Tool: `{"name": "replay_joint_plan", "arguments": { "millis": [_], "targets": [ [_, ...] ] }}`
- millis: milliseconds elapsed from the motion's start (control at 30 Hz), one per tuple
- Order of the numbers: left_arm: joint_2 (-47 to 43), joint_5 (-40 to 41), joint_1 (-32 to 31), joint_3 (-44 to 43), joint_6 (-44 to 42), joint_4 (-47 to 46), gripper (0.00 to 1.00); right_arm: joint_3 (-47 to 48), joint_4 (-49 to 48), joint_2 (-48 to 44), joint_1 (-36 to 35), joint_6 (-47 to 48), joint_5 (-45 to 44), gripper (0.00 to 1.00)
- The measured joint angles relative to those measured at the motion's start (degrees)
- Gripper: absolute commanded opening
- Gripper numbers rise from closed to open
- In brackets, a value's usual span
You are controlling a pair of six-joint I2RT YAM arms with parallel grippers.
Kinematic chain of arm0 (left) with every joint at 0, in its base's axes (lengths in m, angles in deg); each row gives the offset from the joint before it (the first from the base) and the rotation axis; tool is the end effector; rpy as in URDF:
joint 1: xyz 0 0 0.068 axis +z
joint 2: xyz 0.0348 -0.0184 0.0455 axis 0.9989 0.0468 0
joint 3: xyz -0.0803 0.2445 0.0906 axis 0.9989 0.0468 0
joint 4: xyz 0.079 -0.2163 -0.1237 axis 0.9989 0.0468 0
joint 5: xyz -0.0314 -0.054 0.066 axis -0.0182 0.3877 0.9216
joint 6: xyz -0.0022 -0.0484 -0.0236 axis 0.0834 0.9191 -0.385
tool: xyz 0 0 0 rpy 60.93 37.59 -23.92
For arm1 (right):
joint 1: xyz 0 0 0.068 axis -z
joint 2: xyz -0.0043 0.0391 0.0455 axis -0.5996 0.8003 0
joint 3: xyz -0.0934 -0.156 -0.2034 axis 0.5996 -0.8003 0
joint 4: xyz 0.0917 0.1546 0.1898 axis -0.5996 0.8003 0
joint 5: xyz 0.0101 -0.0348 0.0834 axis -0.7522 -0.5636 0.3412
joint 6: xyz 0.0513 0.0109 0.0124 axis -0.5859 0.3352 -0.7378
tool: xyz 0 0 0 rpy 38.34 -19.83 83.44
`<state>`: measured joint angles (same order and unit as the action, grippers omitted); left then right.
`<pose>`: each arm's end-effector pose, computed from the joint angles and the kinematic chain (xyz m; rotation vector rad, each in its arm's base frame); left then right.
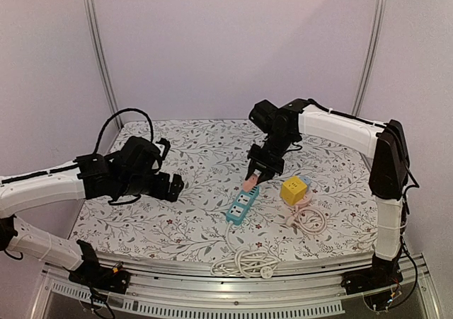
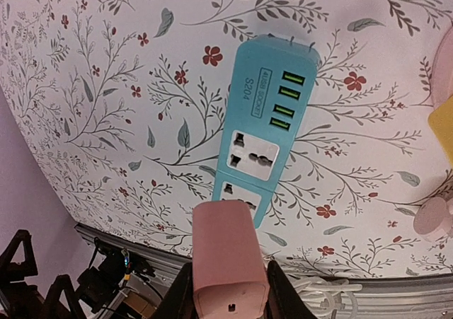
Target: Insert the plug
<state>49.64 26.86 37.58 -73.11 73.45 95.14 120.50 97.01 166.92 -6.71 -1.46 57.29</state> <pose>0.1708 -0.1830 0.2543 0.2982 2.3531 -0.2384 0.2970 0.2981 0.2571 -0.4062 -2.9563 -0.6490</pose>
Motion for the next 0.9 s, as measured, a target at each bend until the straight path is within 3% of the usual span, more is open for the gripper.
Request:
{"name": "replay_joint_plan", "arguments": {
  "millis": [467, 900],
  "targets": [
    [-24.57, 2.8, 0.63, 8.76, -5.22, 7.37, 1.0, 8.28, 5.64, 6.45, -3.67, -8.94, -4.68, 0.0],
    [-34.71, 1.73, 0.79, 11.5, -9.44, 6.21, 1.0, 13.29, 9.14, 12.22, -5.18, -11.45, -7.04, 0.0]
  ]
}}
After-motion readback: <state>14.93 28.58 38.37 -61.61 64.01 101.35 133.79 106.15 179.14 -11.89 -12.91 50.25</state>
